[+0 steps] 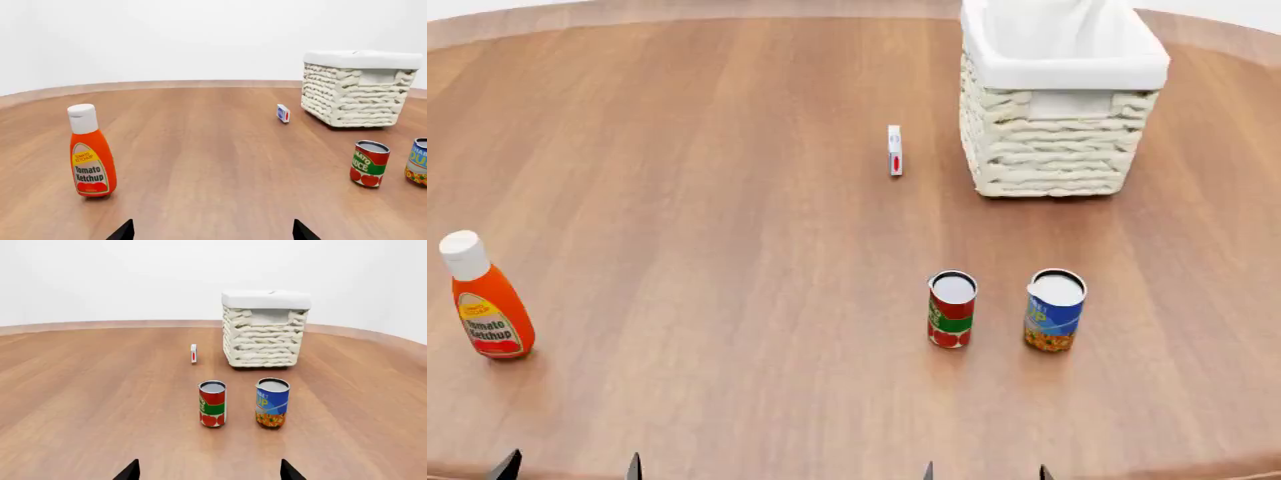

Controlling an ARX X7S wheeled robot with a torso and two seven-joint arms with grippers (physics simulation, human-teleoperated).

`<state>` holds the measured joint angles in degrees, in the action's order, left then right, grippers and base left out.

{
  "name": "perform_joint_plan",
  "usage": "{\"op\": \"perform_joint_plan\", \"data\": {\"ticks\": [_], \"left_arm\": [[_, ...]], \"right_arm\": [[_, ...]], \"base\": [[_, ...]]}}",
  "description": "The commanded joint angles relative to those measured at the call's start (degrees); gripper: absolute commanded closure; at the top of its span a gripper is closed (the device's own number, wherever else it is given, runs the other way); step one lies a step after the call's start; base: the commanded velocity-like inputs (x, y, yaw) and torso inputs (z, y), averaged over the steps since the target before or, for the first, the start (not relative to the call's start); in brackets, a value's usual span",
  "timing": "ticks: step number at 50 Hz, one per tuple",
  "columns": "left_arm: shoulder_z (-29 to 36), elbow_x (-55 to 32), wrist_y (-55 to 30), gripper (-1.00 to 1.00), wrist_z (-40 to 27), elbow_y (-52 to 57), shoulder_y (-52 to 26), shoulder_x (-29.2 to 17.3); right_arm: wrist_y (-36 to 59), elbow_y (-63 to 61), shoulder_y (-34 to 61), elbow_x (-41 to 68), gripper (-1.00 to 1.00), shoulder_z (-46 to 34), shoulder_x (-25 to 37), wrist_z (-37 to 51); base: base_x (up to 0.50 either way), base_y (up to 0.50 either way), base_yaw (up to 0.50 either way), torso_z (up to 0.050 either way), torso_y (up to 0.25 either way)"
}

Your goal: Pick up the cream cheese box, and put it in the basket.

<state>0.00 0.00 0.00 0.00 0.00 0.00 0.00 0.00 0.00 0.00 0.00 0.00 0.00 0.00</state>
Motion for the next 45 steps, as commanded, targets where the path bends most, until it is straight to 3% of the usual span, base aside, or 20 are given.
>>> {"op": "perform_joint_plan", "data": {"ticks": [1, 19, 34, 45], "left_arm": [[1.6, -1.3, 0.7, -1.00, -1.6, -1.0, -0.3, -1.3], [4.3, -2.4, 0.9, -1.00, -4.2, 2.2, 0.7, -3.8], [5.8, -1.2, -2.2, -1.00, -6.2, 29.8, 8.6, -6.6], [5.3, -2.6, -3.3, -1.00, -7.4, 39.7, 11.3, -8.0]], "right_arm": [[-0.7, 1.0, 0.3, 0.7, -1.00, -1.0, 0.7, 0.9], [-0.7, -1.7, -0.2, 2.5, -1.00, -3.4, 3.3, 5.4], [6.5, -33.3, -7.2, -1.7, -1.00, -6.4, 6.0, 8.1], [9.0, -42.8, -9.5, -3.8, -1.00, -8.3, 7.3, 8.9]], "base": [[0.00, 0.00, 0.00, 0.000, 0.000], [0.00, 0.00, 0.00, 0.000, 0.000], [0.00, 0.00, 0.00, 0.000, 0.000], [0.00, 0.00, 0.00, 0.000, 0.000]]}}
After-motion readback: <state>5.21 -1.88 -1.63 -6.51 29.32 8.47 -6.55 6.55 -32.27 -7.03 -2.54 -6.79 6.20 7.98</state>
